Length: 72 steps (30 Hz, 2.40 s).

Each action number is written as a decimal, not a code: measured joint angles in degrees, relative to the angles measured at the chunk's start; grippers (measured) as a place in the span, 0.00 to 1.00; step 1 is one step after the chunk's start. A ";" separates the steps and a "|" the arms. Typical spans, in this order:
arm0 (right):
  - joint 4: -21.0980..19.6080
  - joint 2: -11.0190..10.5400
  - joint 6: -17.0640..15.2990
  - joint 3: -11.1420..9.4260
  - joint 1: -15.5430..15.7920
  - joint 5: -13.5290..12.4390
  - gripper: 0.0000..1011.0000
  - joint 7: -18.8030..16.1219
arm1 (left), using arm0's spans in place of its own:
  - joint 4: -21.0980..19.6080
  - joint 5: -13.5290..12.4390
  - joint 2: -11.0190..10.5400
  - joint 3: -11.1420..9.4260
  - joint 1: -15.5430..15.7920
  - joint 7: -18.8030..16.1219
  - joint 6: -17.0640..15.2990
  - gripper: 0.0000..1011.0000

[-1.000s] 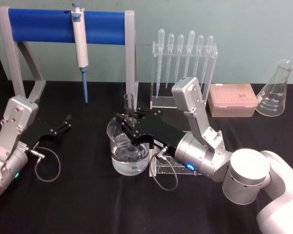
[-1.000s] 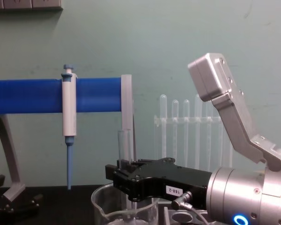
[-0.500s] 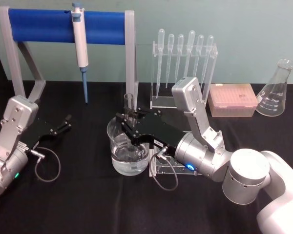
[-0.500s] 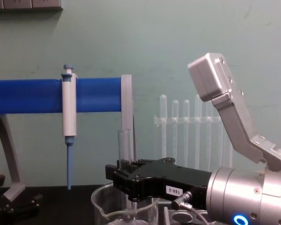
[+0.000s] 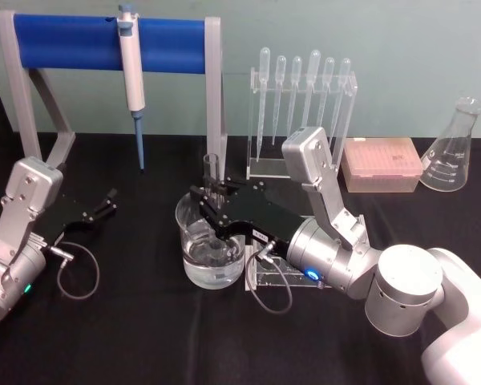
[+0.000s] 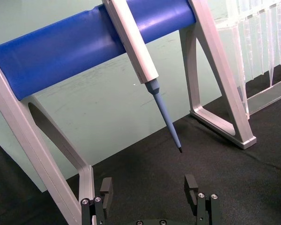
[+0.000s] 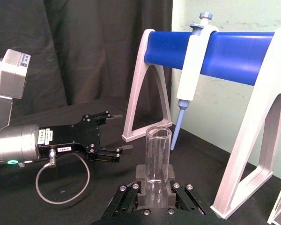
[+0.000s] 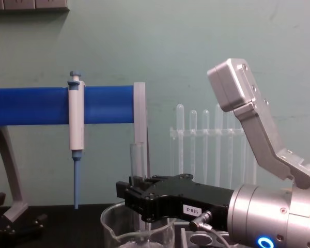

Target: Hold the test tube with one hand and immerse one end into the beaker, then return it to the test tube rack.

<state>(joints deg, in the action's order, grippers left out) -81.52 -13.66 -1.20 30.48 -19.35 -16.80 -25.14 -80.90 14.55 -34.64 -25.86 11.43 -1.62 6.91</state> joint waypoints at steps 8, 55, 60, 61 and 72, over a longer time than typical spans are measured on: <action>0.00 0.00 0.00 0.00 0.00 0.00 0.22 0.00 | 0.00 0.00 0.00 0.00 0.00 0.00 0.00 0.99; 0.00 0.00 0.00 0.00 0.00 0.00 0.22 0.00 | 0.00 0.00 0.00 0.00 0.00 0.00 0.00 0.99; 0.00 0.00 0.00 0.00 0.00 0.00 0.22 0.00 | 0.00 0.00 0.00 0.00 0.00 0.00 0.00 0.99; 0.00 0.00 0.00 0.00 0.00 0.00 0.22 0.00 | 0.00 0.00 0.00 0.00 0.00 0.00 0.00 0.99; 0.00 0.00 0.00 0.00 0.00 0.00 0.22 0.00 | 0.00 0.00 0.00 0.00 0.00 0.00 0.00 0.99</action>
<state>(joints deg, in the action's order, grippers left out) -81.52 -13.66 -1.19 30.48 -19.35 -16.80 -25.14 -80.90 14.55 -34.65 -25.86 11.44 -1.62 6.91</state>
